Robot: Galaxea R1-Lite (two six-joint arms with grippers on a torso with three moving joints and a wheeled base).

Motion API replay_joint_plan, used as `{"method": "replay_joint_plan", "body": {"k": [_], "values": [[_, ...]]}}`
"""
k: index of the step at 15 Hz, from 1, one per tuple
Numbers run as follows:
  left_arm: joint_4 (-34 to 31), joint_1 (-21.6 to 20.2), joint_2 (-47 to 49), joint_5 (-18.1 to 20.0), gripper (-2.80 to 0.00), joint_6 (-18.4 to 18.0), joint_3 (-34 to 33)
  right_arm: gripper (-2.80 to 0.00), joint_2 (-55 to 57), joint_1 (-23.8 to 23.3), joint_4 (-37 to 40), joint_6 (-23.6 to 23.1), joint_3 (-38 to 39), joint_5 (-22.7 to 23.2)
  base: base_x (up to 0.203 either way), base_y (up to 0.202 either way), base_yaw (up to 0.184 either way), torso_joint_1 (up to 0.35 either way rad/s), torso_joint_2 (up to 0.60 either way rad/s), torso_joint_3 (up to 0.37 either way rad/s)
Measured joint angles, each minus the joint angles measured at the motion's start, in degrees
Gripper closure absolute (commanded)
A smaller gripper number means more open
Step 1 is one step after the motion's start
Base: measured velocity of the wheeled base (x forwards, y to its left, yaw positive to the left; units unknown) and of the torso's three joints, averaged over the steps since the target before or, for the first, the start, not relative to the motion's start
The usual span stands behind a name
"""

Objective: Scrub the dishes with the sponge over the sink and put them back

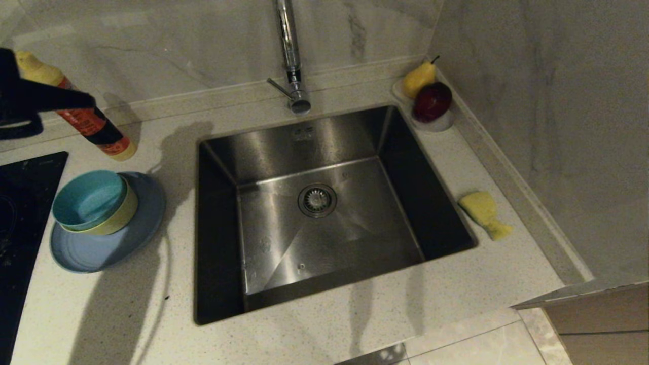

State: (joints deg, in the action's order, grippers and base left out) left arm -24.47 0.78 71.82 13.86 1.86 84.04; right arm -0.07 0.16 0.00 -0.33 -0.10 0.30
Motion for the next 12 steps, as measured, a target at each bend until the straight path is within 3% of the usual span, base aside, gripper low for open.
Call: {"method": "replay_joint_plan", "body": {"k": [4, 8, 12], "values": [[3.49, 0.8, -21.14, -3.72, 0.0, -6.09, -23.1, 0.0, 0.0, 0.0, 0.01, 0.01, 0.0, 0.01, 0.0, 0.0, 0.0, 0.0, 0.0, 0.0], [14.73, 1.03, -42.35, -14.07, 0.0, -7.73, -48.74, 0.0, 0.0, 0.0, 0.0, 0.02, 0.0, 0.0, 0.0, 0.0, 0.0, 0.0, 0.0, 0.0], [21.87, 0.87, -59.66, -16.72, 0.0, -8.38, -68.93, 0.0, 0.0, 0.0, 0.0, 0.0, 0.0, 0.0, 0.0, 0.0, 0.0, 0.0, 0.0, 0.0]]}}
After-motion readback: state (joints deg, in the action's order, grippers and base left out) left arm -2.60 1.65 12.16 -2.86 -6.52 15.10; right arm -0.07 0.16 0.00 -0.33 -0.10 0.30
